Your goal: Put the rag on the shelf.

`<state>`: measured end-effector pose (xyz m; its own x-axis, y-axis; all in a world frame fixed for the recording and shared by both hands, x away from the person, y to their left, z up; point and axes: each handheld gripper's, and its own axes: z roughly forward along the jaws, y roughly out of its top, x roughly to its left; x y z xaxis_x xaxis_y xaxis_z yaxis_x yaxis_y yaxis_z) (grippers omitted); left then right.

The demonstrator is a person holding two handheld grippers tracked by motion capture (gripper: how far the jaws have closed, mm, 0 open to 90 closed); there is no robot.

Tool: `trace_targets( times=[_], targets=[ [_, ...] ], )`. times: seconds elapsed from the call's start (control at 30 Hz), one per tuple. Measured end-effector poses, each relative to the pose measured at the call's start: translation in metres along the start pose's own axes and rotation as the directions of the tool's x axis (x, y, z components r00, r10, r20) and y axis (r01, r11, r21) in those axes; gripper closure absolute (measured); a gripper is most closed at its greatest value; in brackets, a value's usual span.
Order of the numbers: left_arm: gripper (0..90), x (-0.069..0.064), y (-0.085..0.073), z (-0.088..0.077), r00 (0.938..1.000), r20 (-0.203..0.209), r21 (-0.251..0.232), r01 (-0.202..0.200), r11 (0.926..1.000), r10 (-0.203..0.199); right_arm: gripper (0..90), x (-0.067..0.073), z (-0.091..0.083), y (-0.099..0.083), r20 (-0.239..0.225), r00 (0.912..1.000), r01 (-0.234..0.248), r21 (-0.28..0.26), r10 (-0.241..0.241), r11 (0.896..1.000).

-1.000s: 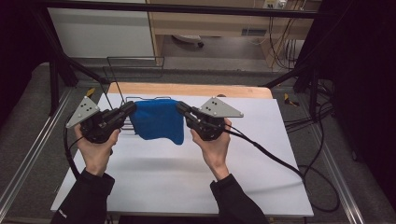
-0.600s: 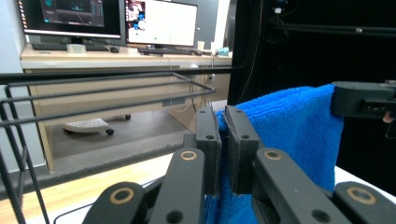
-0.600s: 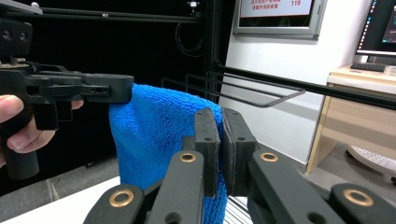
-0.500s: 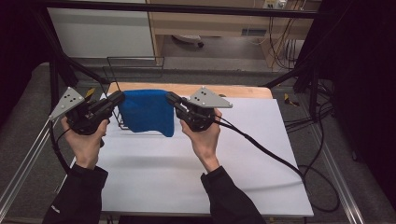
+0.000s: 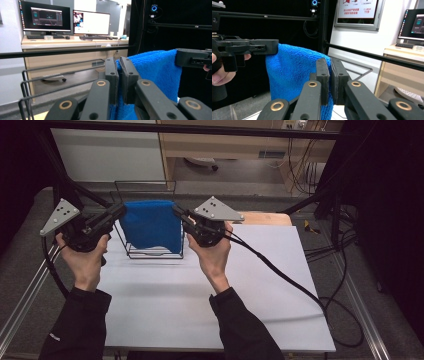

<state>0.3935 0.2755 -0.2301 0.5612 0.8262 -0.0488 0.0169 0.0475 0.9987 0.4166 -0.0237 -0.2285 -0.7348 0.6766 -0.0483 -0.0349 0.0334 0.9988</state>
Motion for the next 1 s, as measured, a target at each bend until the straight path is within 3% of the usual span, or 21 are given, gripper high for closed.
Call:
trace_targets(
  times=[0.37,0.63,0.8,1.0],
  targets=[
    [84.9,0.011,0.017,0.003,0.9998,-0.001,-0.027,0.020,0.9994,-0.020,86.5,-0.001,0.014,0.018,0.015,0.9998,0.015,-0.018,-0.015,1.000],
    [84.9,0.016,0.027,0.005,1.0000,-0.008,-0.035,0.004,0.9994,-0.004,86.5,-0.004,0.021,0.027,0.019,0.9997,0.013,-0.031,-0.013,0.999],
    [84.9,0.020,0.033,0.006,0.9997,-0.012,-0.050,0.020,0.9985,-0.021,86.5,-0.005,0.027,0.035,0.024,0.9993,0.030,-0.041,-0.029,0.999],
    [84.9,0.025,0.043,0.007,0.9995,-0.029,-0.055,0.010,0.9985,-0.012,86.5,-0.004,0.036,0.047,0.033,0.9986,0.041,-0.042,-0.040,0.998]
  ],
)
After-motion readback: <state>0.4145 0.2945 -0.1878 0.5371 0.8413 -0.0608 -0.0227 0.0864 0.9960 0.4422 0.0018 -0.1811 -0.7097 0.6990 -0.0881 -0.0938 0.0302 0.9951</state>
